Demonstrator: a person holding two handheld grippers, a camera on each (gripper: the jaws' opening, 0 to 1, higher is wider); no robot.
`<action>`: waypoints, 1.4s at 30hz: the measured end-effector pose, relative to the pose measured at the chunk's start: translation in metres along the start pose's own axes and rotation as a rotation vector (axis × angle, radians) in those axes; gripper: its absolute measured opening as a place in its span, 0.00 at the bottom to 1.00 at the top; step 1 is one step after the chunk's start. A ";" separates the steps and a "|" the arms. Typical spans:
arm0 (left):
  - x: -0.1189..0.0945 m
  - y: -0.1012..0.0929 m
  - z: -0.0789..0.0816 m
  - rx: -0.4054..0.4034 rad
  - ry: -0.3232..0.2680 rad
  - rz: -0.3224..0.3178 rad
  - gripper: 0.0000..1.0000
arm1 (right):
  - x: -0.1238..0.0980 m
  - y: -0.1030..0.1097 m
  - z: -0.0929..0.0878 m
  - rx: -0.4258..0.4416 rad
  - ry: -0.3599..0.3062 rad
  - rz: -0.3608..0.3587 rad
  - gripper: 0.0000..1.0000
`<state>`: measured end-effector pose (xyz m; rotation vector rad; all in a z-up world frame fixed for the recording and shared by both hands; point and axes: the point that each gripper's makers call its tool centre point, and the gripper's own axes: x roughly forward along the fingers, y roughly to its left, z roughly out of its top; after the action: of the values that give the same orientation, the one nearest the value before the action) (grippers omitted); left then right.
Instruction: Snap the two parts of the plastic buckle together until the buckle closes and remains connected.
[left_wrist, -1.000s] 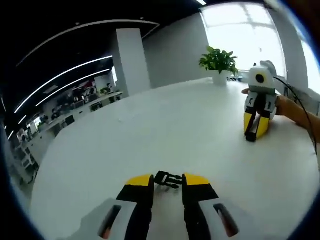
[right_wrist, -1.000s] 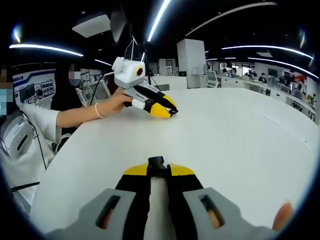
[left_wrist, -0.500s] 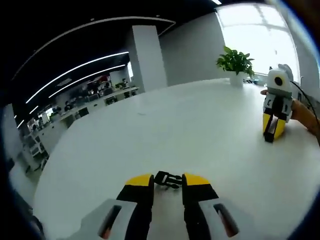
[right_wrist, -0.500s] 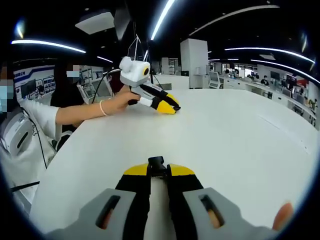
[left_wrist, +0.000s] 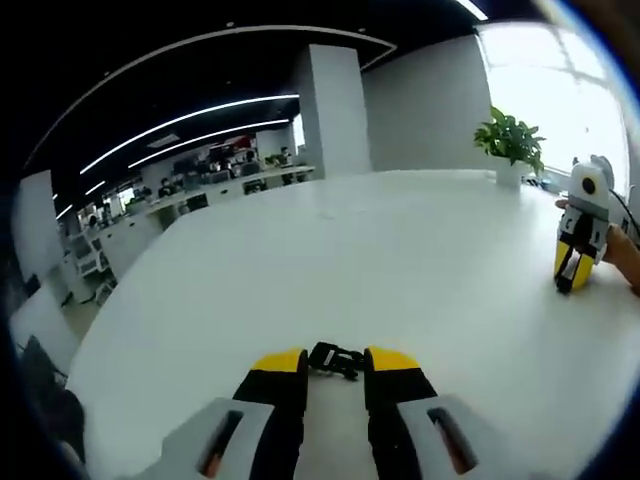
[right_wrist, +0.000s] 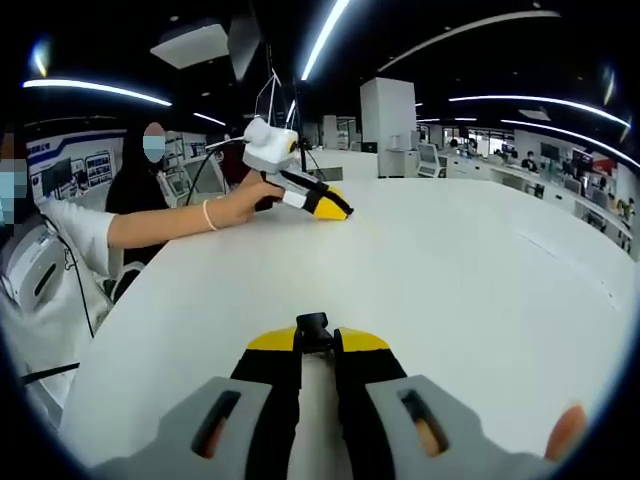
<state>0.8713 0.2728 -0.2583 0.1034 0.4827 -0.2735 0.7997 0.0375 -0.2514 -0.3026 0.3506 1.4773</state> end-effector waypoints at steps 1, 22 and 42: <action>0.000 0.002 0.000 -0.009 -0.004 0.001 0.22 | 0.000 0.000 0.000 0.000 0.000 0.000 0.12; -0.005 -0.004 0.009 -0.048 -0.088 -0.111 0.22 | 0.000 -0.002 0.001 0.001 -0.001 -0.005 0.12; -0.009 0.029 0.025 -0.167 -0.250 -0.153 0.60 | -0.001 -0.004 0.003 0.001 -0.008 -0.003 0.12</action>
<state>0.8828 0.2988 -0.2307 -0.1306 0.2632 -0.3888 0.8034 0.0379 -0.2484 -0.2966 0.3441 1.4755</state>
